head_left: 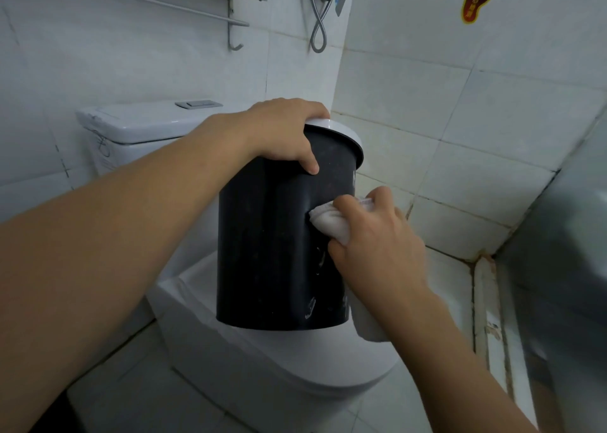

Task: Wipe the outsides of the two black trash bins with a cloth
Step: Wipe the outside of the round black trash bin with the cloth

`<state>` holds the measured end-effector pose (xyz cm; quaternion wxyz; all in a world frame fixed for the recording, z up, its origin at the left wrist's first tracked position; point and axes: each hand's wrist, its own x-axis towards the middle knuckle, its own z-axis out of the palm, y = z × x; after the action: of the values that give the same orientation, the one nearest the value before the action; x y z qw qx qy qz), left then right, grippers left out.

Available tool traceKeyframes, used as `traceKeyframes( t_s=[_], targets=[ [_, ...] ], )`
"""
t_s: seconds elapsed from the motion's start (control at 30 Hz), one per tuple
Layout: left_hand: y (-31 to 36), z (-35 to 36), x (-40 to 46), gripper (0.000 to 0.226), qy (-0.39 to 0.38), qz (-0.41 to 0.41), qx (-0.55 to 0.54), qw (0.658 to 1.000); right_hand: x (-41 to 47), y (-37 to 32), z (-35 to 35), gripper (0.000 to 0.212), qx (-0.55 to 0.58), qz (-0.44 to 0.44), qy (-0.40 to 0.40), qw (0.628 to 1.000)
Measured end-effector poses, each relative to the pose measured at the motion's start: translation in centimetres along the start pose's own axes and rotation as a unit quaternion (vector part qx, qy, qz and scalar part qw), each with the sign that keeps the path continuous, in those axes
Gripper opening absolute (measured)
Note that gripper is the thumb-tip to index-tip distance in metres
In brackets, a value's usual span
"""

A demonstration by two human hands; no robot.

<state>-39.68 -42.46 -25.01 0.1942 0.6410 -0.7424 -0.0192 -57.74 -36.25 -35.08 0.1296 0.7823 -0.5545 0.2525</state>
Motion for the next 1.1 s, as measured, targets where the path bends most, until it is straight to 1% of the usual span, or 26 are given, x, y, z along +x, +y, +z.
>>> traceKeyframes(
  t_s=[0.17, 0.3, 0.43, 0.5, 0.6, 0.67, 0.87, 0.97, 1.03, 1.1],
  targets=[
    [0.7, 0.2, 0.2, 0.082, -0.003, 0.013, 0.0, 1.0, 0.0, -1.0, -0.1, 0.034, 0.026, -0.029, 0.017, 0.999],
    [0.5, 0.0, 0.1, 0.08, -0.006, 0.014, -0.003, 1.0, 0.5, 0.6, -0.1, 0.034, 0.022, 0.008, 0.001, 1.0],
    [0.4, 0.1, -0.1, 0.084, 0.0, 0.007, 0.004, 1.0, 1.0, 2.0, 0.1, 0.033, 0.012, 0.047, -0.013, 0.999],
    [0.4, 0.1, 0.0, 0.086, 0.001, 0.006, 0.008, 1.0, 0.8, 1.6, -0.1, 0.033, 0.011, 0.033, -0.007, 0.999],
    [0.4, 0.2, 0.0, 0.083, 0.004, 0.006, 0.014, 1.0, 0.3, 0.4, -0.1, 0.035, 0.03, -0.016, -0.001, 0.999],
    [0.3, 0.3, 0.0, 0.083, 0.006, 0.009, 0.026, 1.0, 0.4, 0.2, 0.1, 0.036, 0.052, -0.019, -0.001, 0.998],
    [-0.1, 1.5, 0.1, 0.091, 0.044, 0.025, 0.095, 0.994, 0.7, 1.1, 0.7, 0.035, 0.086, 0.008, -0.002, 0.996],
    [-0.2, 2.1, -0.2, 0.105, 0.051, 0.032, 0.137, 0.989, 0.7, 1.3, 1.0, 0.034, 0.11, 0.016, -0.006, 0.994],
    [-0.4, 2.3, -0.3, 0.113, 0.049, 0.03, 0.14, 0.989, 0.7, 1.5, 1.0, 0.033, 0.136, 0.023, -0.013, 0.99],
    [-0.7, 2.3, -0.3, 0.116, 0.046, 0.021, 0.116, 0.992, 0.6, 1.8, 0.9, 0.034, 0.165, 0.024, -0.023, 0.986]
  ],
)
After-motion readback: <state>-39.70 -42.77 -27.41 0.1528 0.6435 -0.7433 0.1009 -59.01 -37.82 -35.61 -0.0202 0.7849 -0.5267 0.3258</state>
